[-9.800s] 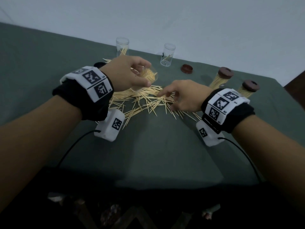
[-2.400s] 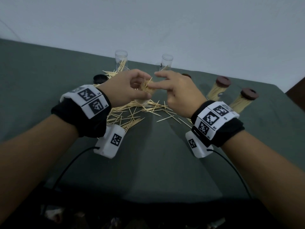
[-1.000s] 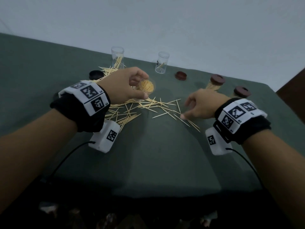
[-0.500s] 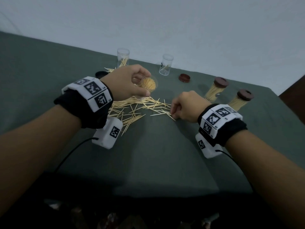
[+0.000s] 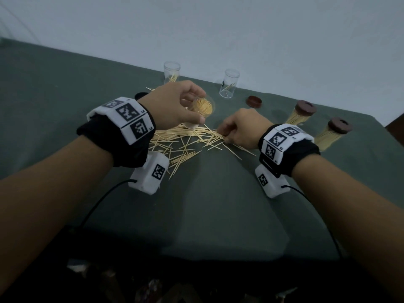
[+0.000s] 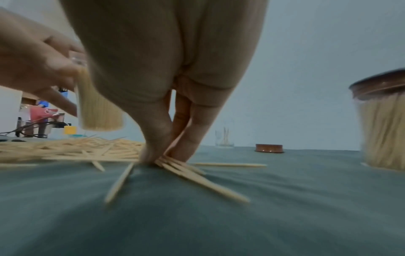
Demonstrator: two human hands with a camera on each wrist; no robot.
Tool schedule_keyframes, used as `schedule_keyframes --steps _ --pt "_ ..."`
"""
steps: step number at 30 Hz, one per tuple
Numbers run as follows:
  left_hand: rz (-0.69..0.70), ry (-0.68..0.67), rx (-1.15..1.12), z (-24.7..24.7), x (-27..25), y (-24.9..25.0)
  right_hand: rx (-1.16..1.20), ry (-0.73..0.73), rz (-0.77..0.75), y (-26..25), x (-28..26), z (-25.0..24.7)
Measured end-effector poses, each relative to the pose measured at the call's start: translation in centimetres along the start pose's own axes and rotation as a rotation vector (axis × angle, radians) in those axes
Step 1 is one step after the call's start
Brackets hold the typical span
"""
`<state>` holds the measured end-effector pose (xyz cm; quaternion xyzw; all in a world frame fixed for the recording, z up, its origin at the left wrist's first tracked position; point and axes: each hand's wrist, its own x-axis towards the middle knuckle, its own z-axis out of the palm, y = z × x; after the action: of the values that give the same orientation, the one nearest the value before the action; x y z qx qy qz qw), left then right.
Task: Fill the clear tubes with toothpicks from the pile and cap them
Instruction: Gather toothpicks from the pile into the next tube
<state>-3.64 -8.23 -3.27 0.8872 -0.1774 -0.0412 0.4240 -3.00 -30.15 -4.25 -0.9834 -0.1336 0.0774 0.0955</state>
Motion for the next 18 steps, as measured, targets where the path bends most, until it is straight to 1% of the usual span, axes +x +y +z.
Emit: schedule_keyframes --steps 2,3,4,6,7,8,10,14,16,18 --pt "-0.004 -0.004 0.013 -0.1 0.1 -0.2 -0.01 0.058 -0.034 -0.5 0.2 0.0" --pt "-0.007 -0.004 0.018 -0.2 0.1 -0.3 -0.03 0.058 -0.044 -0.6 0.3 -0.2" --pt "-0.012 -0.001 0.02 -0.3 0.2 -0.4 -0.055 0.021 -0.045 -0.7 0.3 -0.2" --pt "-0.017 0.014 0.013 -0.4 0.3 -0.6 -0.103 -0.118 -0.044 -1.0 0.3 -0.3" --pt "-0.019 0.021 0.013 -0.5 0.3 -0.6 -0.125 -0.163 -0.057 -1.1 0.4 -0.2" --pt "-0.021 0.026 0.013 -0.5 0.3 -0.6 -0.14 -0.175 -0.081 -1.3 0.5 -0.1" --pt "-0.021 0.027 0.008 -0.6 0.3 -0.7 -0.149 -0.134 -0.121 -1.6 0.9 0.1" --pt "-0.017 0.029 -0.002 -0.7 0.4 -0.8 -0.176 -0.045 -0.15 -2.4 1.1 0.2" --pt "-0.016 0.033 -0.001 -0.7 0.4 -0.8 -0.161 -0.03 -0.146 -2.3 0.9 0.2" --pt "-0.019 0.031 0.001 -0.7 0.5 -0.8 -0.129 -0.05 -0.12 -1.8 0.4 0.2"
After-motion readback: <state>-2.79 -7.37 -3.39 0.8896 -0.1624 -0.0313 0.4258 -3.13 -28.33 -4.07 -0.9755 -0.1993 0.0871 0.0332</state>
